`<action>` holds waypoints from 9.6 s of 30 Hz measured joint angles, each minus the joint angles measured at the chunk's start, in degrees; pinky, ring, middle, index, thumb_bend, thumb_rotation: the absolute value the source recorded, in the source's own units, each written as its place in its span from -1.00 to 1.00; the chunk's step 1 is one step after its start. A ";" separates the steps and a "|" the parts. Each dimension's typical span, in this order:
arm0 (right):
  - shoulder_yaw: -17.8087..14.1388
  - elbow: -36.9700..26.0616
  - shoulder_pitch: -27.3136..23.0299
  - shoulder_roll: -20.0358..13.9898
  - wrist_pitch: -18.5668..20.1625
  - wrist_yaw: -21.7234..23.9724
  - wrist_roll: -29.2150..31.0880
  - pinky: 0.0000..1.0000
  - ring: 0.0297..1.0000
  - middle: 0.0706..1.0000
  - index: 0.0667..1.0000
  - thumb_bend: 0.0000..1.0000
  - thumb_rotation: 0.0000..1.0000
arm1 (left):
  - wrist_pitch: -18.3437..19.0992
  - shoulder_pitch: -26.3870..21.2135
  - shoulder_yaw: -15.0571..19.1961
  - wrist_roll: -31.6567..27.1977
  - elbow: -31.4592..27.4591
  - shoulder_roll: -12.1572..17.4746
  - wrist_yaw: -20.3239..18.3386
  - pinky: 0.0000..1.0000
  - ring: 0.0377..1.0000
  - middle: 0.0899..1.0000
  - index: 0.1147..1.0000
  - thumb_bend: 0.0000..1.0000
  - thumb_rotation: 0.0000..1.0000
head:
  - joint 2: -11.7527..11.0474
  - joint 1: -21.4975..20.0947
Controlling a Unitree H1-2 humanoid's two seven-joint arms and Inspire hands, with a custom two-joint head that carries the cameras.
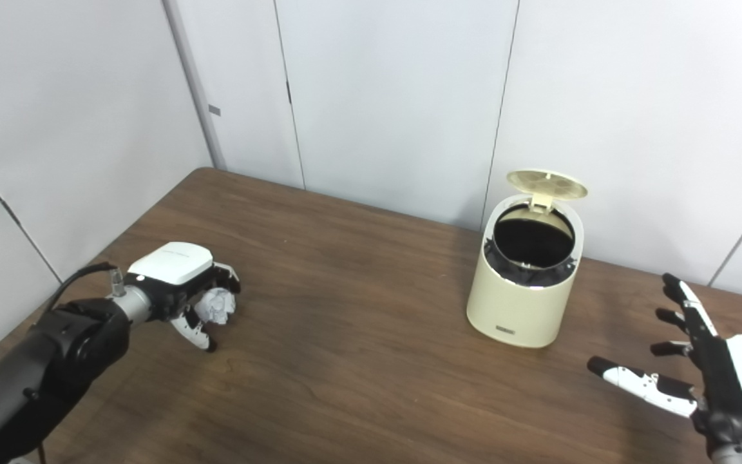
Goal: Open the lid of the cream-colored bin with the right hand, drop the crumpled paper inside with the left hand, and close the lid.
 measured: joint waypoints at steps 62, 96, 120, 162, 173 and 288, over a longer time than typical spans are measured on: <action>-0.73 0.19 -0.19 -1.06 0.16 0.05 -0.40 0.25 0.59 0.70 0.75 0.58 -0.55 | 0.37 -9.54 5.49 -7.81 -12.30 -14.01 10.49 -0.37 -0.31 -0.17 -0.04 -0.01 -1.00 | -0.79 -4.21; 2.28 2.53 0.38 2.23 -1.71 -2.57 -3.67 0.23 0.61 0.79 0.79 0.62 -0.46 | -3.33 -19.49 -2.67 -8.15 -1.23 -29.78 22.34 -0.36 -0.29 -0.17 -0.04 -0.01 -1.00 | -4.39 -25.66; 2.86 3.90 0.52 2.59 -2.36 -3.04 -4.35 0.26 0.61 0.79 0.77 0.60 -0.56 | -6.93 -25.58 -7.49 -9.35 5.89 -34.16 27.49 -0.37 -0.29 -0.16 -0.04 -0.01 -1.00 | -5.98 -26.28; 3.21 3.99 0.40 3.72 -2.14 -4.50 -5.30 0.23 0.60 0.79 0.78 0.61 -0.51 | -9.01 -31.28 -13.25 -8.24 14.81 -39.48 29.10 -0.37 -0.29 -0.16 -0.03 -0.01 -1.00 | -5.54 -27.86; 3.33 3.98 0.54 4.06 -2.23 -4.60 -5.23 0.24 0.60 0.80 0.78 0.59 -0.55 | -11.07 -33.18 -15.55 -7.36 21.27 -39.83 31.80 -0.37 -0.28 -0.14 -0.04 0.00 -1.00 | -5.19 -28.39; 8.85 8.27 -22.45 -2.66 -4.44 3.70 -14.69 0.47 0.71 0.77 0.74 0.56 -0.26 | -23.99 -11.09 -4.57 -28.18 21.04 -43.89 41.18 -0.02 0.16 0.25 -0.13 0.02 -0.91 | -9.05 -29.18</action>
